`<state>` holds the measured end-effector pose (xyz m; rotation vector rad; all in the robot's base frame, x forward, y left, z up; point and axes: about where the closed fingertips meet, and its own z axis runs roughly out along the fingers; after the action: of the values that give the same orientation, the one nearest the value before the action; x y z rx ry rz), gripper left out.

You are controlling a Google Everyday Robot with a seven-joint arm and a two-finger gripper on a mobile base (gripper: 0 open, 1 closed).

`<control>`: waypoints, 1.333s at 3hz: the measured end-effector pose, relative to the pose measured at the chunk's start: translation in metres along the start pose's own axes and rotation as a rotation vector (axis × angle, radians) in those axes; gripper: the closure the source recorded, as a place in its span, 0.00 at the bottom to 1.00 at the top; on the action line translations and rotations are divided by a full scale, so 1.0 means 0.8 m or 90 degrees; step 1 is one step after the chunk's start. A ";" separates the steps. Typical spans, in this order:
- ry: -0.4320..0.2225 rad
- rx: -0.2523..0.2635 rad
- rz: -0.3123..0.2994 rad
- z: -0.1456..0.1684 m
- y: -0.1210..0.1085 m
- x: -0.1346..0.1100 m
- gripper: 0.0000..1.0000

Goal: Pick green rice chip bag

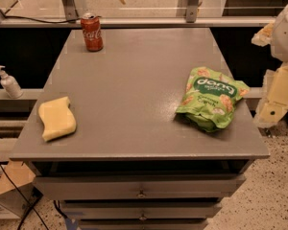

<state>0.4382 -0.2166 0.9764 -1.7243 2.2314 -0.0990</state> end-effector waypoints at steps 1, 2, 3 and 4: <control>0.000 0.000 0.000 0.000 0.000 0.000 0.00; -0.031 0.025 0.012 0.001 -0.003 -0.015 0.00; -0.079 0.049 0.043 0.023 0.000 -0.051 0.00; -0.077 0.040 0.083 0.073 -0.015 -0.079 0.00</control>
Offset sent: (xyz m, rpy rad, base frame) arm 0.0159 0.0311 0.0042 0.1323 -0.1312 -0.0425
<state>0.4802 -0.1519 0.9373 -1.5074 2.2193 -0.0337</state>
